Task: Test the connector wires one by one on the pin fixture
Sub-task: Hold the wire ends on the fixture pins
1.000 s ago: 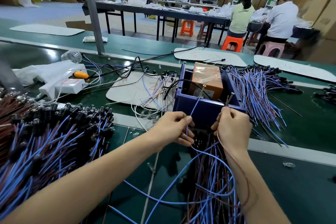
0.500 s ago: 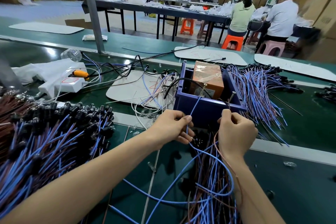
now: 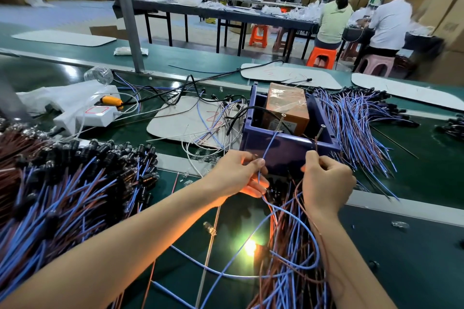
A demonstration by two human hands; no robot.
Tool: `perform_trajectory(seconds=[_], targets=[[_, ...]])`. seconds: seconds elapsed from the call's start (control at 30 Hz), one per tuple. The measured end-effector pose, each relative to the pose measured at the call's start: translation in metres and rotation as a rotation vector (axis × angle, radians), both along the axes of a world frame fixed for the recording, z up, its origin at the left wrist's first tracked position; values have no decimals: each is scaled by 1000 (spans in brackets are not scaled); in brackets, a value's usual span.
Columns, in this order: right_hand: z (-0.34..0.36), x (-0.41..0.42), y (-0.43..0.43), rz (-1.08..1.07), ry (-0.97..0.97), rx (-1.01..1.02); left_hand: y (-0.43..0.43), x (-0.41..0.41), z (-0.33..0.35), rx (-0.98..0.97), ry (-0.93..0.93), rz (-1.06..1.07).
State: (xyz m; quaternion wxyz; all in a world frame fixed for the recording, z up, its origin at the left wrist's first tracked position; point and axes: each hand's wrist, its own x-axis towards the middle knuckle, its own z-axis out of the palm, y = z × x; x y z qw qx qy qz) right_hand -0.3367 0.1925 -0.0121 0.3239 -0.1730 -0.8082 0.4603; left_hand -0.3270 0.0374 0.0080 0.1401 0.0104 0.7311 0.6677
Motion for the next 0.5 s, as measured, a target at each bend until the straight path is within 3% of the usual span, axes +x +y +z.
perform_trajectory(seconds=[0.27,0.4,0.5], targets=[[2,2,0,64,7,-32,-2,1,3,-26,-8,-22],[20,6,-2,346,72,-108,-6,0,15,66,-64,-152],[45,11,1,569,-25,-345,-15,-2,30,199,-50,-185]])
